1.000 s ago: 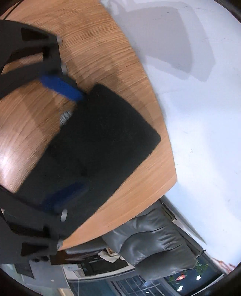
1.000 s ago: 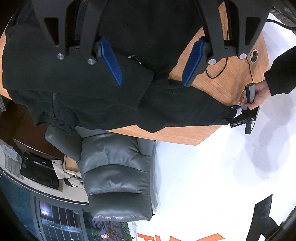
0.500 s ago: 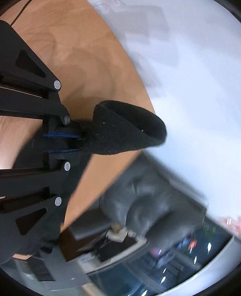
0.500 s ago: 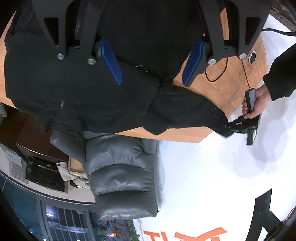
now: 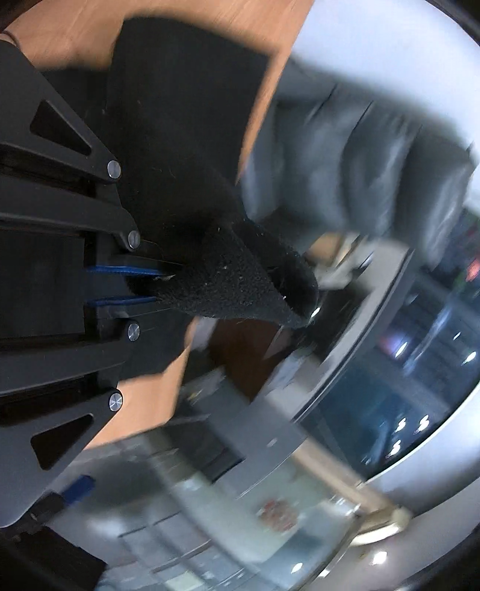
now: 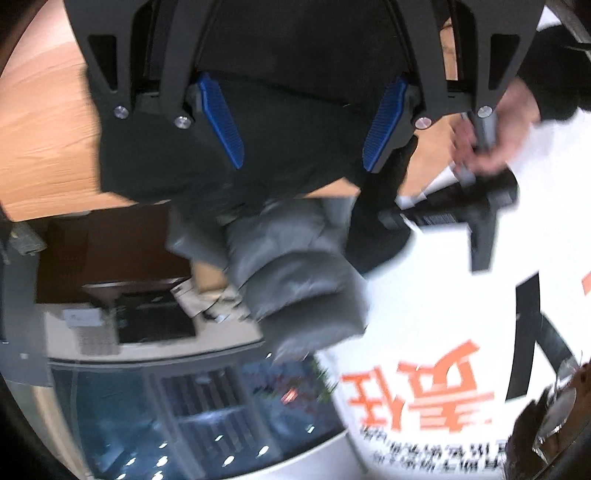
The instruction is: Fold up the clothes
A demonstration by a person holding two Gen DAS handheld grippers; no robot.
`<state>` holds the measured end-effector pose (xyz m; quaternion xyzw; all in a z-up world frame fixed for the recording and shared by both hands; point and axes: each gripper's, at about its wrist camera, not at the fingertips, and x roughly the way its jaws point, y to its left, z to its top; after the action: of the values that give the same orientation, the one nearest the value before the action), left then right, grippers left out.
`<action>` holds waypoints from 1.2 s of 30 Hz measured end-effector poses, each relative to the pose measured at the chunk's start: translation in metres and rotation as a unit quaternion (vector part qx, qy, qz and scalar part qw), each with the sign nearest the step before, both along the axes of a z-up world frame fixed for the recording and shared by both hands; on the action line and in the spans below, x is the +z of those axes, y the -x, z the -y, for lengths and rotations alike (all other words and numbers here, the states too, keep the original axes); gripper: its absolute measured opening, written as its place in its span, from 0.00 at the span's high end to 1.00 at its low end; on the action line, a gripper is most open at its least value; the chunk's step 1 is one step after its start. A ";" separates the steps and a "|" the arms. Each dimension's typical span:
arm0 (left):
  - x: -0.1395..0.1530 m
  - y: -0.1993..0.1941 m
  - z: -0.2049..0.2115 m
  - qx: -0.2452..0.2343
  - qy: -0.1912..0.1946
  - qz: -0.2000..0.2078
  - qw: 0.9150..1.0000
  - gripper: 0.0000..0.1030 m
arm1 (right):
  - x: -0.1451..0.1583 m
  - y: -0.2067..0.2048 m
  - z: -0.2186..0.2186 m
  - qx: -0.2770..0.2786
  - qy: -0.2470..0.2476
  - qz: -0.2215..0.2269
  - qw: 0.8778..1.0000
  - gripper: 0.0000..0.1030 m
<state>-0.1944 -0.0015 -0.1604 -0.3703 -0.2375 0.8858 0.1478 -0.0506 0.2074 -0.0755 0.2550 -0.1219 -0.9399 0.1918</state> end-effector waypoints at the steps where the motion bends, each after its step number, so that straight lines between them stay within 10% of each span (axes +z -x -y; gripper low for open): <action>1: -0.011 0.005 -0.023 -0.009 0.002 0.005 1.000 0.93 | 0.002 -0.003 -0.015 -0.009 -0.002 -0.004 1.000 0.29; 8: -0.078 -0.020 -0.129 -0.062 0.029 0.083 0.994 0.83 | -0.024 0.017 -0.089 -0.045 0.022 0.024 0.998 0.15; 13: -0.039 -0.058 -0.094 -0.059 0.012 0.045 0.997 0.24 | -0.062 0.054 -0.113 -0.047 0.062 0.080 0.994 0.06; 16: -0.014 -0.084 -0.050 -0.024 0.053 0.000 0.998 0.05 | -0.102 0.087 -0.112 -0.035 0.088 0.138 0.986 0.06; 22: -0.076 -0.058 0.052 0.027 0.093 0.075 0.992 0.11 | -0.192 0.140 -0.082 -0.046 0.087 0.251 0.963 0.16; 26: -0.123 -0.026 0.095 0.038 0.070 0.108 0.991 0.18 | -0.185 0.149 -0.060 -0.029 0.052 0.235 0.970 0.90; 32: -0.132 -0.036 0.110 0.040 0.094 0.102 0.990 0.16 | -0.068 0.130 -0.060 -0.020 0.032 0.088 0.995 0.93; 36: -0.142 -0.042 0.129 0.043 0.092 0.100 0.990 0.35 | -0.110 0.152 -0.095 -0.087 -0.032 0.163 0.982 0.93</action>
<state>-0.1522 -0.1306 -0.3026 -0.4587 -0.1845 0.8678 0.0500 -0.2030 0.3025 -0.1852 0.3996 -0.1427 -0.9021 0.0789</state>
